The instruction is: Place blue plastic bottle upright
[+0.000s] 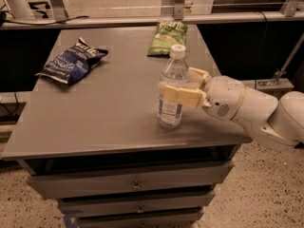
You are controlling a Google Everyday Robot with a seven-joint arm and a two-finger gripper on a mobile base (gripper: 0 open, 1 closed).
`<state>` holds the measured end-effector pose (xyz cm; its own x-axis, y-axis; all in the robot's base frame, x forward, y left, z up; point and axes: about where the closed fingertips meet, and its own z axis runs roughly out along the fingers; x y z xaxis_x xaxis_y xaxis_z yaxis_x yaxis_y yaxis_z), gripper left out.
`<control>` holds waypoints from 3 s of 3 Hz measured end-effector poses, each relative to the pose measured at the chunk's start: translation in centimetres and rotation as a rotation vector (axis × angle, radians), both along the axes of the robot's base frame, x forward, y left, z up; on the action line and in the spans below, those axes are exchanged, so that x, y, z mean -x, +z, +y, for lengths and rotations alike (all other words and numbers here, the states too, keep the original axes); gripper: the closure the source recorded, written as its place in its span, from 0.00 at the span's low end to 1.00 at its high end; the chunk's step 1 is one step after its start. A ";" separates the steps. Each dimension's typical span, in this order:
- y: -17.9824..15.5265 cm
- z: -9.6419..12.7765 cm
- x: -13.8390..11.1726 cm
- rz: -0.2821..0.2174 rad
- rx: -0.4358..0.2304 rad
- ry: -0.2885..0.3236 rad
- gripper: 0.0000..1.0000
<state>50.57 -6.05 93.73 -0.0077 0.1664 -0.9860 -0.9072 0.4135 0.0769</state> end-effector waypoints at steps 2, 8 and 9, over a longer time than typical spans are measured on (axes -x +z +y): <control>-0.3 -0.2 0.4 -0.023 -0.006 -0.001 0.36; -1.1 -17.0 3.1 -0.031 0.363 -0.125 0.00; -1.2 -17.5 3.2 -0.028 0.372 -0.128 0.00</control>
Offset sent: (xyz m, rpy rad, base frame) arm -0.0045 -0.0080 -0.0060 0.0119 -0.0332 -0.0100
